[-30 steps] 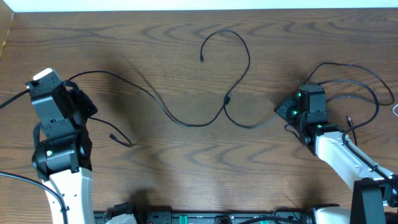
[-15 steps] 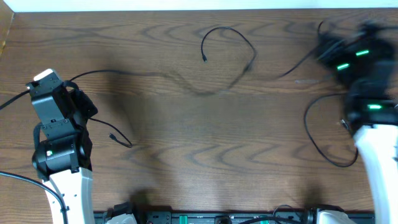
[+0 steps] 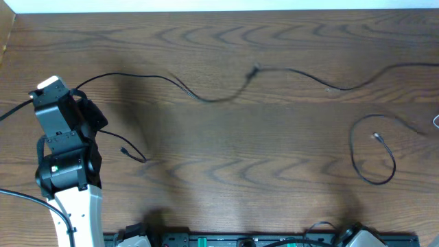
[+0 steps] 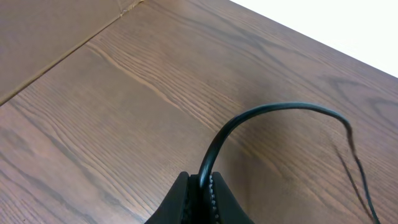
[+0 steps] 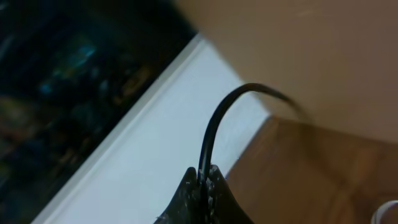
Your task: Untangle cables
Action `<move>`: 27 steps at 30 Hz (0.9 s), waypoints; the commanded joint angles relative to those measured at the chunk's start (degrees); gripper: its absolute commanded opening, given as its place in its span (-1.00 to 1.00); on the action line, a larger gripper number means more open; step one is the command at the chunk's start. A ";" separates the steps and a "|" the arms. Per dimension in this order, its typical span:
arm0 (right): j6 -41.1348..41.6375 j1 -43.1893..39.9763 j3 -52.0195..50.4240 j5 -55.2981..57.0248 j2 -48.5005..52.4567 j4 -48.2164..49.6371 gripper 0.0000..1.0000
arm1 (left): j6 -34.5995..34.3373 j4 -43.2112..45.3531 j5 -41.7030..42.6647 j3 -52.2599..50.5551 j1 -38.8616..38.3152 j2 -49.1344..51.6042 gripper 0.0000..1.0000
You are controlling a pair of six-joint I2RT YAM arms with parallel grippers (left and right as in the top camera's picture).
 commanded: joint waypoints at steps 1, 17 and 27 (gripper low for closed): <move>-0.94 -4.11 1.01 1.29 0.24 0.02 -0.98 | -0.92 0.07 -0.13 0.20 0.28 -0.04 -0.85; 3.89 -9.29 1.01 -8.00 12.92 -1.42 -0.97 | -0.92 0.04 -0.13 0.20 0.28 -0.04 -0.85; -1.25 -11.78 1.01 -13.97 27.80 -11.04 -0.97 | -0.92 -0.13 -0.13 0.20 0.28 -0.04 -0.85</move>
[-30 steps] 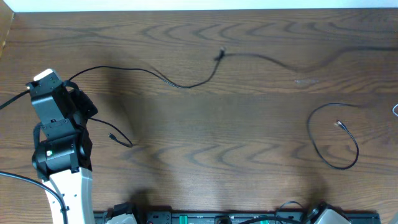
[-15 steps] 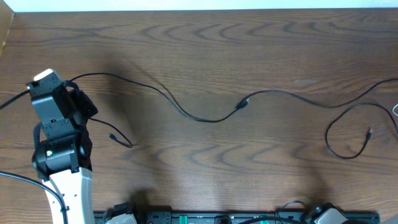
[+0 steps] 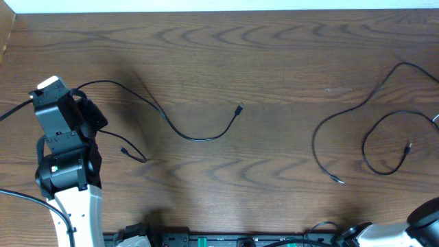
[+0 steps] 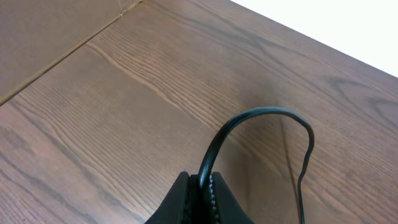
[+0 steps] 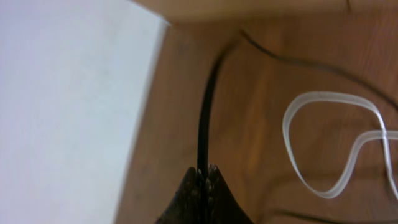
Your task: Untangle cables
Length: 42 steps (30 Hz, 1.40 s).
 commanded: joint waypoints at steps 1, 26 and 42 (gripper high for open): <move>-3.50 -1.40 0.83 -2.71 3.72 -2.21 -0.97 | -0.90 -0.13 -0.13 0.20 0.28 -0.04 -0.85; 12.85 -1.31 0.81 -10.36 5.18 -20.37 0.99 | -0.90 -0.92 -0.13 0.20 0.28 0.00 -0.85; -49.40 20.46 0.79 -3.37 4.85 -24.15 0.98 | -0.90 -0.94 -0.13 0.20 0.28 0.00 -0.85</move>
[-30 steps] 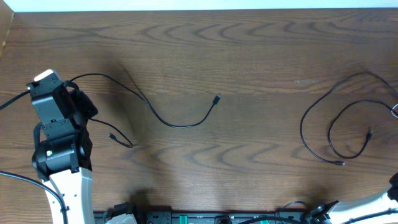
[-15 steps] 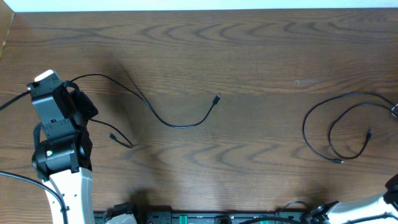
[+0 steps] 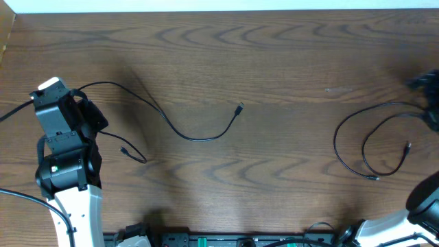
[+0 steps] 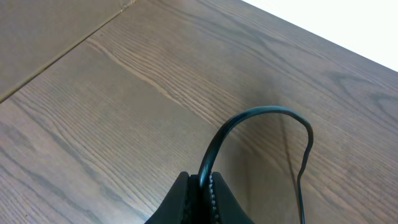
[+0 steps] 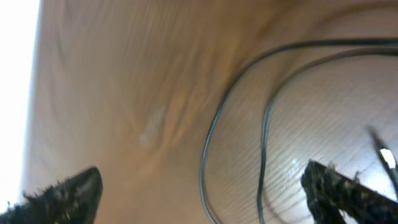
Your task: Untangle cables
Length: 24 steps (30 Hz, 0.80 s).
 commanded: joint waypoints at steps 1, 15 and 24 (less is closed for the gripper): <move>-28.81 4.07 0.74 1.16 -0.76 -1.07 0.98 | -0.92 -0.15 -0.13 0.20 0.28 0.00 -0.85; 12.63 10.29 -3.50 18.56 -0.72 -4.00 0.99 | -0.92 -0.13 -0.13 0.20 0.28 0.00 -0.85; 22.53 12.15 -19.17 17.22 -0.72 6.75 0.98 | -0.92 -0.11 1.75 0.20 0.24 0.00 -0.85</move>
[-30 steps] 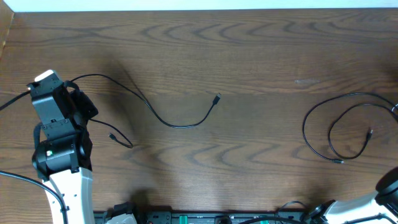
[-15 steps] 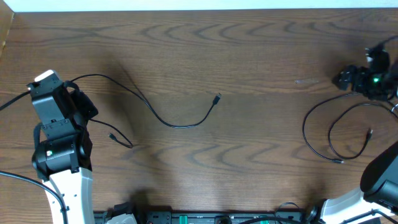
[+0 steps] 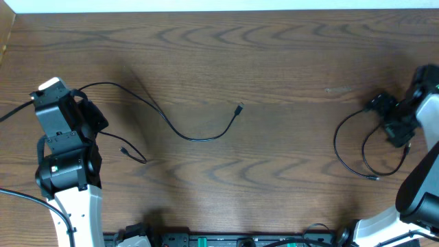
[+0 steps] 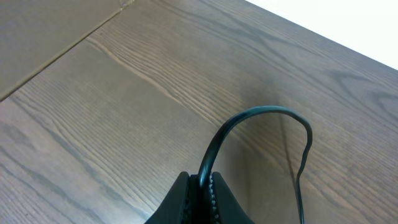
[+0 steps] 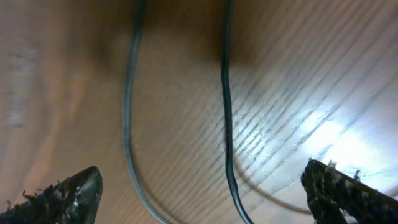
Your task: Untangle cables
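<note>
One black cable [image 3: 185, 134] curves from my left gripper [image 3: 81, 103] across the left half of the table to a free plug [image 3: 239, 107]; a short end [image 3: 134, 154] lies beside the arm. In the left wrist view the left gripper [image 4: 202, 186] is shut on this cable [image 4: 261, 113]. A second black cable [image 3: 346, 161] lies in loops at the right. My right gripper [image 3: 391, 123] hangs open low over those loops. In the right wrist view two of its strands [image 5: 227, 124] run between the wide-apart fingertips [image 5: 65, 193].
The table is dark brown wood [image 3: 274, 55] with a white strip along its back edge [image 3: 206, 5]. A cardboard wall [image 4: 37, 37] stands at the left side. A rail of equipment [image 3: 240, 240] runs along the front edge.
My right gripper, open at the table's right edge before, now sits further in and lower over the looped cable. The loops and the left gripper with its cable have not moved.
At first both grippers held one long line of cable stretched across the table, joined near the middle. Then the two cables lay apart, each still held. Later the right gripper was open with its cable lying in loops, and now it hangs over them.
</note>
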Action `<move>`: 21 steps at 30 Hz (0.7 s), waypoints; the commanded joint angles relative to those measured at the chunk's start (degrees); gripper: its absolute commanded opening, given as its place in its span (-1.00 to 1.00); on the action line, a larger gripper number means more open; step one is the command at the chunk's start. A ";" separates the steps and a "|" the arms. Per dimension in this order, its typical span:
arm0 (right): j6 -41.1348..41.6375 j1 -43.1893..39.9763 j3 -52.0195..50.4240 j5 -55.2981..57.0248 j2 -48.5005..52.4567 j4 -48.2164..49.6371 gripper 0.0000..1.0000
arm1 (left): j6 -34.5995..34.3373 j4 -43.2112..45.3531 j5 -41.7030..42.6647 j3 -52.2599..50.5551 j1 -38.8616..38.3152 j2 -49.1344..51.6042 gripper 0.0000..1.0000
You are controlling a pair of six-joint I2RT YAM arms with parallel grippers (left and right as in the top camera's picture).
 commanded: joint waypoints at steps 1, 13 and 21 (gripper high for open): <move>3.96 1.31 -5.03 0.15 -0.72 3.54 0.99 | -0.92 0.11 2.23 0.20 0.24 0.00 -0.85; 1.01 2.12 -7.78 0.17 -0.72 6.91 0.98 | -0.90 0.11 2.49 0.20 0.24 0.02 -0.85; 2.49 4.85 -12.70 0.17 -0.72 13.46 0.99 | -0.92 0.09 2.49 0.20 0.24 0.02 -0.85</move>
